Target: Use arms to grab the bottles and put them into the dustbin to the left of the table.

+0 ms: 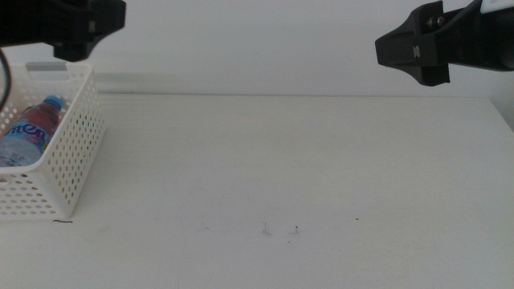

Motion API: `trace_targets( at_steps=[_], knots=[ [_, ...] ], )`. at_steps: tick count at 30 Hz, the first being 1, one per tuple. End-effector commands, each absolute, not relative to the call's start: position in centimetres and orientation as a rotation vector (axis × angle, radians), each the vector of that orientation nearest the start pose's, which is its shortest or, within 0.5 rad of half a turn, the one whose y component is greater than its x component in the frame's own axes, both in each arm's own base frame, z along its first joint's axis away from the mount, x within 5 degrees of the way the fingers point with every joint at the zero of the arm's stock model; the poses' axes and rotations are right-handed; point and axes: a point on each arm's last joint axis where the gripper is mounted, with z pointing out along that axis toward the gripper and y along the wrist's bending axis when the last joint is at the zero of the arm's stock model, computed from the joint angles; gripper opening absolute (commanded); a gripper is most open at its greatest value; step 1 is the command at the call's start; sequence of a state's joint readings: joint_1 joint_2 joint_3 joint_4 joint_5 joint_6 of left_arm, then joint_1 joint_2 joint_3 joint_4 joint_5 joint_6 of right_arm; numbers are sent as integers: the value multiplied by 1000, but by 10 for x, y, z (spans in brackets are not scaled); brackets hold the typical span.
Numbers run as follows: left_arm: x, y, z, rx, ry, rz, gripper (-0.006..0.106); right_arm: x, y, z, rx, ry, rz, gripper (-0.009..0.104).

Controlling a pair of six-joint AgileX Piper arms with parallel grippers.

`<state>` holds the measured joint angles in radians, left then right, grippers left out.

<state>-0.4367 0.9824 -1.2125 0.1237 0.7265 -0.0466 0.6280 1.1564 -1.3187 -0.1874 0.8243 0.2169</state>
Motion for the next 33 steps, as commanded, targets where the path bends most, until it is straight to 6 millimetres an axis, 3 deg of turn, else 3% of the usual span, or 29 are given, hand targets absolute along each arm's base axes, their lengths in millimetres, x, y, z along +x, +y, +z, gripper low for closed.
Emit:
trace_targets(
  at_steps=[1, 17, 20, 23, 26, 28, 33],
  knots=[
    [171, -72, 446, 405, 1902, -184, 93, 197, 127, 436, -493, 2062, 272, 86],
    [172, -74, 455, 393, 1806, -214, 93, 197, 127, 436, -493, 2062, 272, 86],
    [171, -68, 448, 344, 1792, -236, 93, 201, 127, 416, -391, 2084, 440, 86],
    [169, -55, 420, 229, 1782, -266, 93, 207, 112, 388, -182, 1988, 575, 86],
    [157, -32, 380, 145, 1811, -169, 93, 204, 83, 352, -50, 1882, 517, 86],
    [140, -19, 348, 78, 1833, -131, 93, 190, 63, 321, -40, 1862, 421, 86],
    [91, -5, 276, -18, 1838, -97, 93, 126, 33, 264, -157, 1880, 234, 86]
  ],
)
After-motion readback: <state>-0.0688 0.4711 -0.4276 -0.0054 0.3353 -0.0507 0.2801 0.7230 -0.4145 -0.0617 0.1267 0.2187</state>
